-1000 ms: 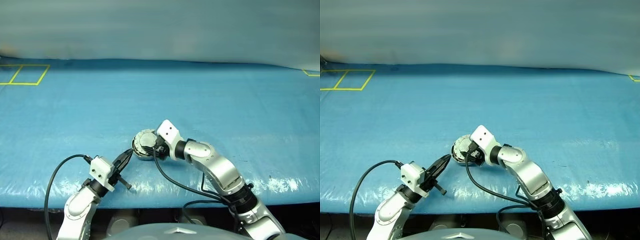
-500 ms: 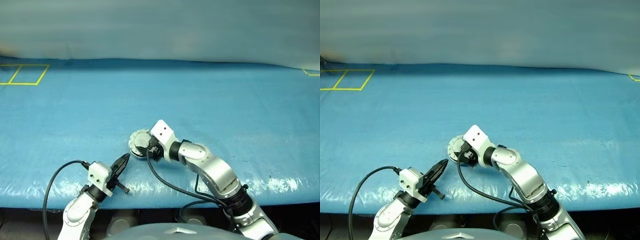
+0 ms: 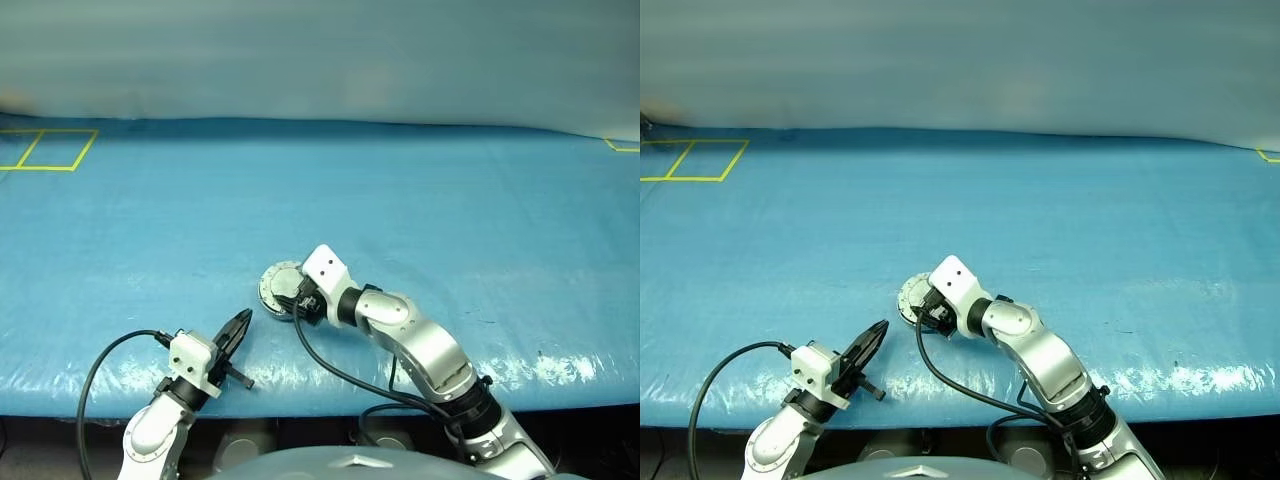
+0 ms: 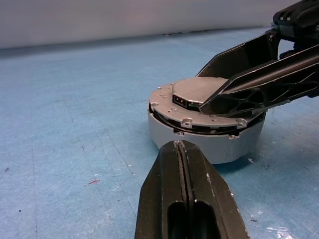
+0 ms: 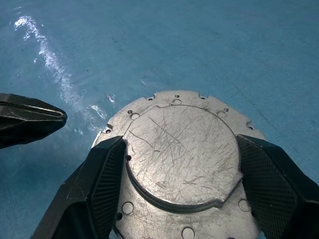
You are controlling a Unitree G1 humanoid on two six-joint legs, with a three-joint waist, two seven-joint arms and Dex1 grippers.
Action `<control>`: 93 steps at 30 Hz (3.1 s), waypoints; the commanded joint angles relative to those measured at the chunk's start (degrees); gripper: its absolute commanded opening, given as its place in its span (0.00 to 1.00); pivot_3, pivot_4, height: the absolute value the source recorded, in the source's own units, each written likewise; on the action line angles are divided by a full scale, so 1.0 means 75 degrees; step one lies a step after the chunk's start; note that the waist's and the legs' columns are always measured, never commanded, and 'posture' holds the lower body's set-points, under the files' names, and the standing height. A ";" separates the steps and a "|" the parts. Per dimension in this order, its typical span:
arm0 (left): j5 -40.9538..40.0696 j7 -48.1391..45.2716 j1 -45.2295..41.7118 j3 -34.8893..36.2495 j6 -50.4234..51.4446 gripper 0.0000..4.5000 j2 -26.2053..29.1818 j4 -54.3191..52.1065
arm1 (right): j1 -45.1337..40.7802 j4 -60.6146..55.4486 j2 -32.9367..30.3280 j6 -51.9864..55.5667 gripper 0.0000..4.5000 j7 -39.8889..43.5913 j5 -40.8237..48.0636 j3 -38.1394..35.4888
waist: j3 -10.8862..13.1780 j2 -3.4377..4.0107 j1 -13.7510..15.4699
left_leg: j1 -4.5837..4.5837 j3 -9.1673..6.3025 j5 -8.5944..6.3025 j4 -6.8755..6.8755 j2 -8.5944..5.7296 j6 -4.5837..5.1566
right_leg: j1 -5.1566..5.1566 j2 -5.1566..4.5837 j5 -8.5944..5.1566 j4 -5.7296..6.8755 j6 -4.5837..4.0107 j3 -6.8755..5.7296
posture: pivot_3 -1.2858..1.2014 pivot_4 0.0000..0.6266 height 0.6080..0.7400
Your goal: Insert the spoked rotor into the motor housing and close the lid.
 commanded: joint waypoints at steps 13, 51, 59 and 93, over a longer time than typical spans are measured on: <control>-0.0032 -0.0014 -0.0102 -0.0033 -0.0380 0.00 -0.0008 0.0347 | -0.0186 -0.0267 0.0108 0.0658 0.71 -0.0405 -0.0540 0.0400 | -0.0002 0.0000 -0.0045 | 0.0014 0.0000 -0.0003 0.0000 0.0009 -0.0005 | -0.0003 -0.0009 -0.0002 0.0002 -0.0001 -0.0001 | 0.52 0.24 1.00; -0.0087 -0.0066 -0.0181 -0.0104 -0.0172 0.00 -0.0010 0.0456 | -0.0639 -0.0899 0.0121 0.1294 0.71 -0.0807 -0.0931 0.0659 | 0.0002 0.0003 -0.0045 | 0.0006 -0.0006 -0.0005 -0.0010 0.0009 -0.0008 | -0.0017 -0.0016 -0.0003 -0.0010 -0.0003 -0.0009 | 0.52 0.24 1.00; -0.0077 -0.0033 -0.0186 -0.0177 -0.0068 0.00 -0.0012 0.0358 | -0.0802 -0.1216 0.0381 0.2115 0.71 -0.0376 -0.0171 0.0130 | 0.0003 0.0002 -0.0045 | -0.0028 -0.0008 -0.0004 -0.0012 0.0006 -0.0007 | -0.0024 -0.0003 -0.0002 -0.0011 -0.0001 -0.0013 | 0.52 0.24 1.00; -0.0163 -0.0034 -0.0126 -0.0176 -0.0012 0.00 0.0079 0.0507 | -0.0445 -0.0890 0.1433 0.2747 0.71 -0.2022 -0.0360 0.0488 | 0.0002 0.0006 -0.0087 | -0.0043 -0.0019 -0.0006 -0.0010 0.0004 -0.0005 | -0.0035 0.0001 -0.0003 -0.0009 -0.0003 -0.0025 | 0.52 0.24 1.00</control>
